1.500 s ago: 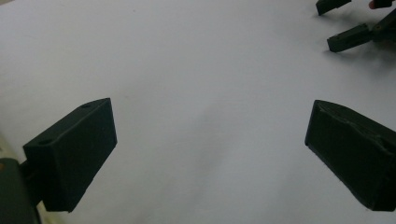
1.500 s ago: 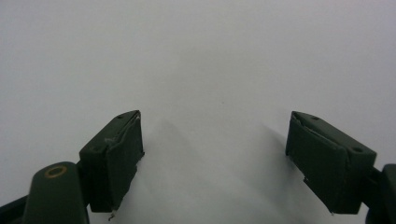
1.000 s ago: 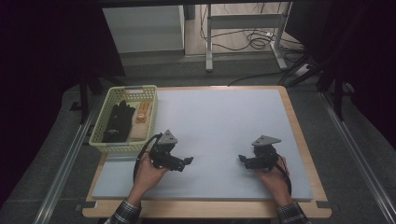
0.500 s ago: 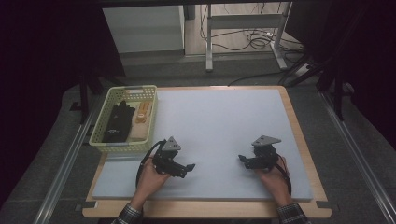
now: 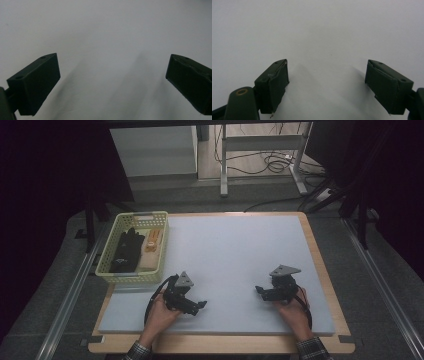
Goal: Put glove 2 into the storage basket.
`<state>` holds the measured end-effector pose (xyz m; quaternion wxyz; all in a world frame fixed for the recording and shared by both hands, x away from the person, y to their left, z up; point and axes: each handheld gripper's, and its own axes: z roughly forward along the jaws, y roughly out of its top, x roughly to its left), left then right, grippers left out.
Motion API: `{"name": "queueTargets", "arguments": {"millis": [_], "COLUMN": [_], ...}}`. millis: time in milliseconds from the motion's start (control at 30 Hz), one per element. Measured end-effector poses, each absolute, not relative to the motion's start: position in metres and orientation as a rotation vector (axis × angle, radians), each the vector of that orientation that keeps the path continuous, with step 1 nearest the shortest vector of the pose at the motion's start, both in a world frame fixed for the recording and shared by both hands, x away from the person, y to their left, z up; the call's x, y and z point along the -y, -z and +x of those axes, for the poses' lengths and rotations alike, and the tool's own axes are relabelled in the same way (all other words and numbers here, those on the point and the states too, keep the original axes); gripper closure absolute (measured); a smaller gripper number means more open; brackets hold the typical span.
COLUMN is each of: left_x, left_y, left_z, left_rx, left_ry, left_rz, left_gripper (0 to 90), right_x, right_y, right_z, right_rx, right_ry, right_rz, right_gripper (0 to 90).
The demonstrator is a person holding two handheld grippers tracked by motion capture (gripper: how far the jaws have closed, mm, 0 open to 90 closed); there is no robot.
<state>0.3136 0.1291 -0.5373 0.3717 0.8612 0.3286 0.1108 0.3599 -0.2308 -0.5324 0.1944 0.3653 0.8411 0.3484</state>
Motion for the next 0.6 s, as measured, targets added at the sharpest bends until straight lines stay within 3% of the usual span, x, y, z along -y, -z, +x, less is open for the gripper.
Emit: {"name": "queueTargets", "arguments": {"millis": [600], "left_x": [-0.1273], "left_y": [0.5483], "left_z": [0.3132], "left_rx": [-0.854], "left_ry": [-0.297], "left_rz": [2.248], "left_gripper": [0.0], "right_x": [0.2313], "right_y": [0.5327], "right_z": [0.3601], "right_rx": [-2.362], "right_ry": [-0.981], "right_rz": [1.028], "right_gripper": [18.5]}}
